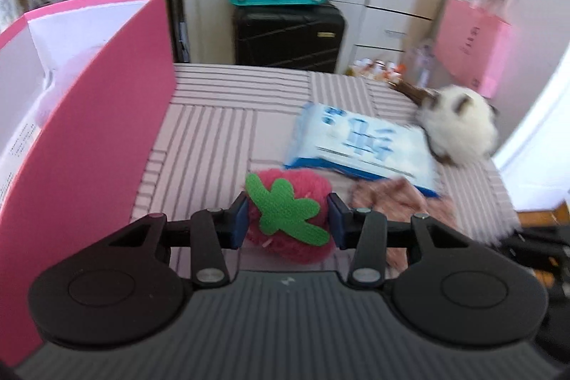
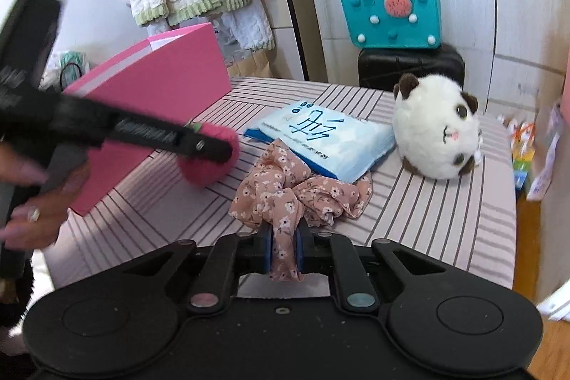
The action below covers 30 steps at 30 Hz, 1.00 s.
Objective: Organize soft objects
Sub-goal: 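Lift the strawberry sponge and floral cloth and carry both over the pink box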
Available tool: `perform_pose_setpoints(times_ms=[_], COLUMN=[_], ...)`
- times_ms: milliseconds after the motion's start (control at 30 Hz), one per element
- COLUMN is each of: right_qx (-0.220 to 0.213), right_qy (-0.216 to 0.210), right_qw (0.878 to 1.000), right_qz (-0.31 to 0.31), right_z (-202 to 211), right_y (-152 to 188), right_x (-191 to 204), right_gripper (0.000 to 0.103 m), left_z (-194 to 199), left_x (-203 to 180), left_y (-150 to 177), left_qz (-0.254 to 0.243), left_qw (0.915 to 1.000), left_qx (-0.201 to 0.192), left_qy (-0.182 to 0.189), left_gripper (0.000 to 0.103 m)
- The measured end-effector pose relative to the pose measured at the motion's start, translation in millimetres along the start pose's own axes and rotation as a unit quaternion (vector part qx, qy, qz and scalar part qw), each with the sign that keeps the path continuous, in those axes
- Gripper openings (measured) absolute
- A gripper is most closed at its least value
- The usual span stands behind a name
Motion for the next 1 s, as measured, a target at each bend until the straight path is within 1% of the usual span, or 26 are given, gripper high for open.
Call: perform_pose_setpoints(times_ms=[200, 367, 433, 533, 667, 800, 933, 1000], right_qx=[0.028, 0.051, 0.057, 0.066, 0.081, 0.094, 0.097, 0.093], right_qy=[-0.024, -0.042, -0.039, -0.036, -0.043, -0.049, -0.050, -0.049], right_qw=[0.999, 0.998, 0.998, 0.997, 0.996, 0.994, 0.993, 0.994], right_qz=[-0.022, -0.007, 0.000, 0.003, 0.005, 0.017, 0.034, 0.043], right_z=[13, 33, 41, 51, 63, 75, 90, 97], right_y=[3, 6, 5, 3, 1, 0, -5, -10], right_x=[8, 21, 27, 33, 40, 50, 64, 71], right_gripper=[0.015, 0.015, 0.015, 0.015, 0.015, 0.015, 0.015, 0.015], left_z=[23, 40, 48, 57, 71, 88, 105, 112], left_x=[-6, -8, -8, -5, 1, 10, 17, 19], left_y=[24, 34, 41, 52, 62, 68, 71, 73], left_qz=[-0.033, -0.063, -0.078, -0.094, -0.102, -0.107, -0.122, -0.137], left_qw=[0.9989, 0.9952, 0.9938, 0.9926, 0.9892, 0.9874, 0.9840, 0.9825], left_qx=[0.005, 0.023, 0.030, 0.036, 0.051, 0.056, 0.066, 0.069], left_qy=[0.034, 0.071, 0.074, 0.068, 0.092, 0.102, 0.112, 0.106], left_gripper=[0.043, 0.043, 0.043, 0.043, 0.043, 0.043, 0.044, 0.044])
Point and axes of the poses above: each gripper's, at about its wrist camera, not at the fingertips, and z roughly against the way its jaws point, x to its left, y to its underside, the point moved 5 cm from there along -z, roughly the way its jaws point, and after that the axes turned 15 degrees about x, right-handed, at the moved point
